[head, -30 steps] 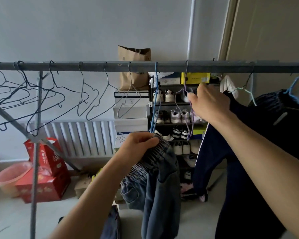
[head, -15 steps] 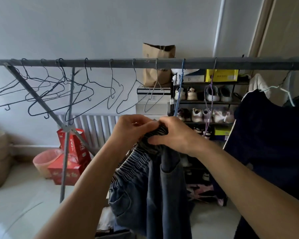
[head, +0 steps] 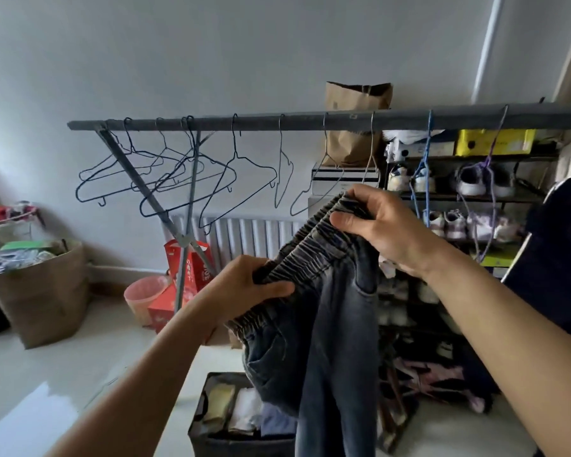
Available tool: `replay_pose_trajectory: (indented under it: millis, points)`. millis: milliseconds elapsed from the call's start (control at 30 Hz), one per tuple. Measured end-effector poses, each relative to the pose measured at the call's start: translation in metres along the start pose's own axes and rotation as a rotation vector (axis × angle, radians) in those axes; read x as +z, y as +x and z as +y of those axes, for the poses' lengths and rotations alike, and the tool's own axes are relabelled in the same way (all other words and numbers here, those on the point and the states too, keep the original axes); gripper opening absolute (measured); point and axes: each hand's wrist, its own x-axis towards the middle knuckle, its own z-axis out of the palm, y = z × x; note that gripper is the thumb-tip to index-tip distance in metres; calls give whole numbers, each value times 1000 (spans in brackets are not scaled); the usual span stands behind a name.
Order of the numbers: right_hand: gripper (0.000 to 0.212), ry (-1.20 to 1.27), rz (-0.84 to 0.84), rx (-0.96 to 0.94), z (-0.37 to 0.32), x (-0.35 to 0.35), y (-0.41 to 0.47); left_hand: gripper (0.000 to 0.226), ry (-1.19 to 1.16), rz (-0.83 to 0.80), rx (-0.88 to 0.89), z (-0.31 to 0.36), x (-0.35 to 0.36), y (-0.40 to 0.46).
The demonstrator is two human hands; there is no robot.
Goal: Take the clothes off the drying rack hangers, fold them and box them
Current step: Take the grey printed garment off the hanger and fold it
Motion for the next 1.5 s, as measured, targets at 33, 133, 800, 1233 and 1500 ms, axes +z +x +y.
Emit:
replay_pose_trajectory:
  millis: [33,133,800,1233,1500]
  points:
    - [8,-11,22,-8,2,1,2,14,6,11,-14,1,-6,1]
    - [13,-50,68,-4,11,4,5,15,108,-11,-37,5,-31,4]
    - [34,-396,60,148,29,67,2,32,170,-4,-499,9,-64,26]
    - [30,-316,168,28,39,118,-5,8,-774,233,-657,5,-33,19]
    - [70,-150,69,105,42,122,-8,32,-1076,294,-562,19,-27,12]
